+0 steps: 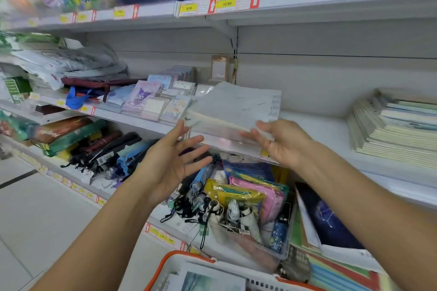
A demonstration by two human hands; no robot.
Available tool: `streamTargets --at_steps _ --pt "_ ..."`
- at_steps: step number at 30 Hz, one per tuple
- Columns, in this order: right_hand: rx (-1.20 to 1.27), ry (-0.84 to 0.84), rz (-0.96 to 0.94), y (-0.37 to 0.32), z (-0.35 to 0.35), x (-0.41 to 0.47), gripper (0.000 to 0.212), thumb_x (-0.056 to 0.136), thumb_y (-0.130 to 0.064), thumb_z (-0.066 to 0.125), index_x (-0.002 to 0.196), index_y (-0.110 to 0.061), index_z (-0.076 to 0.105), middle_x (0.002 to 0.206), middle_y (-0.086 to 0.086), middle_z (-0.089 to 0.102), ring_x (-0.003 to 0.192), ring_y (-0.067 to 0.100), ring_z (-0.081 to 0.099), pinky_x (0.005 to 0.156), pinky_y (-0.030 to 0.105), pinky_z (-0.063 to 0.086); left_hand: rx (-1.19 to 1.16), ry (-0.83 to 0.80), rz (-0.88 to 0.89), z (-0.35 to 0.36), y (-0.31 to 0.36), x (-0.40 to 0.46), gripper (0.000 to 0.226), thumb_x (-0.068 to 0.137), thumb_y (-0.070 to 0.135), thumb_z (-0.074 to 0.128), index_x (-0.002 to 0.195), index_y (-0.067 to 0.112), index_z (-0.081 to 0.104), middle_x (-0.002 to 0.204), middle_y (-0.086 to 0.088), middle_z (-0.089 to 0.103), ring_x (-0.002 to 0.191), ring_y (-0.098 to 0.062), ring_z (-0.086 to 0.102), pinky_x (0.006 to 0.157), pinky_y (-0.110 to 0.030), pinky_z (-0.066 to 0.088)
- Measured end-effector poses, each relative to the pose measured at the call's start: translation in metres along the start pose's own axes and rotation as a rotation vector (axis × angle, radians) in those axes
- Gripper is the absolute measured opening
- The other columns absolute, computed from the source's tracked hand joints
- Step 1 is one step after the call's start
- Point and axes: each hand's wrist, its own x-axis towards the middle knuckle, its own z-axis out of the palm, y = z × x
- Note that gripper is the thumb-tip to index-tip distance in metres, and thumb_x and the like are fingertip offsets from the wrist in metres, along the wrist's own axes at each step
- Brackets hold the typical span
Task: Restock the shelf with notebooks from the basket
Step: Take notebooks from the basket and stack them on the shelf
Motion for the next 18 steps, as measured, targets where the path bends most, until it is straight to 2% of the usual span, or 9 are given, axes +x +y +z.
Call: streamTargets --at_steps 2,4,6,7,8,10,12,16,18 --pt "0.026 0.054 0.027 -0.019 0.007 0.037 0.030 0.102 0.008 0.040 0.132 0.002 0.040 0.140 0.024 0.045 0.088 0.045 0.068 0.047 0.026 0.058 0.057 0.047 -0.024 -0.005 -0.003 -0.002 0.054 0.091 0.046 0.059 0.133 0.013 0.052 0.122 -0.014 0.068 0.104 -0.032 0.070 0.075 -0.041 0.060" --pt "0.014 0.114 0.062 -0.029 0.010 0.071 0.036 0.104 0.007 0.036 0.140 0.005 0.033 0.145 0.027 0.037 0.101 0.048 0.064 0.052 0.031 0.061 0.098 0.082 -0.047 -0.013 -0.007 -0.004 0.050 0.095 0.047 0.053 0.130 0.011 0.055 0.116 -0.012 0.071 0.102 -0.030 0.071 0.072 -0.039 0.060" --pt "-0.059 0.156 0.106 -0.030 0.007 0.098 0.031 0.105 0.004 0.037 0.136 0.005 0.038 0.141 0.027 0.041 0.120 0.046 0.057 0.061 0.035 0.062 0.125 0.099 -0.053 -0.019 -0.009 -0.004 0.047 0.096 0.048 0.050 0.126 0.012 0.059 0.111 -0.009 0.074 0.100 -0.028 0.072 0.069 -0.037 0.060" --pt "-0.124 0.163 0.125 -0.029 0.005 0.106 0.025 0.105 0.001 0.039 0.130 0.003 0.043 0.134 0.024 0.048 0.124 0.039 0.056 0.059 0.035 0.061 0.134 0.102 -0.053 -0.022 -0.009 -0.003 0.047 0.096 0.048 0.049 0.124 0.012 0.060 0.109 -0.009 0.074 0.099 -0.027 0.072 0.068 -0.036 0.060" --pt "-0.209 0.164 0.141 -0.029 0.003 0.114 0.019 0.105 -0.003 0.044 0.123 0.000 0.049 0.123 0.020 0.054 0.120 0.032 0.059 0.055 0.032 0.059 0.141 0.105 -0.054 -0.024 -0.010 -0.002 0.047 0.096 0.049 0.049 0.123 0.013 0.062 0.109 -0.008 0.074 0.098 -0.027 0.072 0.067 -0.035 0.060" --pt "-0.420 0.180 0.157 -0.031 0.000 0.125 0.006 0.099 -0.010 0.060 0.100 -0.005 0.056 0.096 0.011 0.056 0.087 0.017 0.061 0.046 0.021 0.055 0.160 0.109 -0.055 -0.028 -0.009 0.001 0.047 0.096 0.051 0.048 0.121 0.013 0.063 0.107 -0.007 0.075 0.097 -0.025 0.073 0.067 -0.035 0.060" --pt "-0.667 0.208 0.160 -0.034 -0.001 0.133 0.023 0.085 -0.014 0.078 0.088 -0.012 0.056 0.077 0.003 0.051 0.065 0.009 0.048 0.046 0.016 0.048 0.182 0.109 -0.057 -0.030 -0.010 0.004 0.048 0.095 0.052 0.047 0.120 0.014 0.064 0.107 -0.006 0.075 0.097 -0.024 0.073 0.066 -0.034 0.061" --pt "-1.115 0.332 0.053 -0.030 -0.001 0.148 0.046 0.073 -0.028 0.090 0.079 -0.015 0.046 0.062 0.004 0.043 0.047 0.013 0.037 0.040 0.020 0.035 0.206 0.114 -0.069 -0.031 -0.012 0.007 0.049 0.096 0.053 0.045 0.118 0.014 0.064 0.105 -0.004 0.076 0.096 -0.022 0.073 0.064 -0.033 0.060" --pt "-1.290 0.389 -0.056 -0.026 -0.003 0.148 0.051 0.073 -0.039 0.088 0.074 -0.013 0.044 0.064 0.008 0.051 0.050 0.018 0.046 0.042 0.023 0.039 0.229 0.124 -0.078 -0.029 -0.012 0.006 0.047 0.097 0.053 0.045 0.116 0.015 0.065 0.104 -0.003 0.076 0.095 -0.021 0.073 0.064 -0.032 0.060"
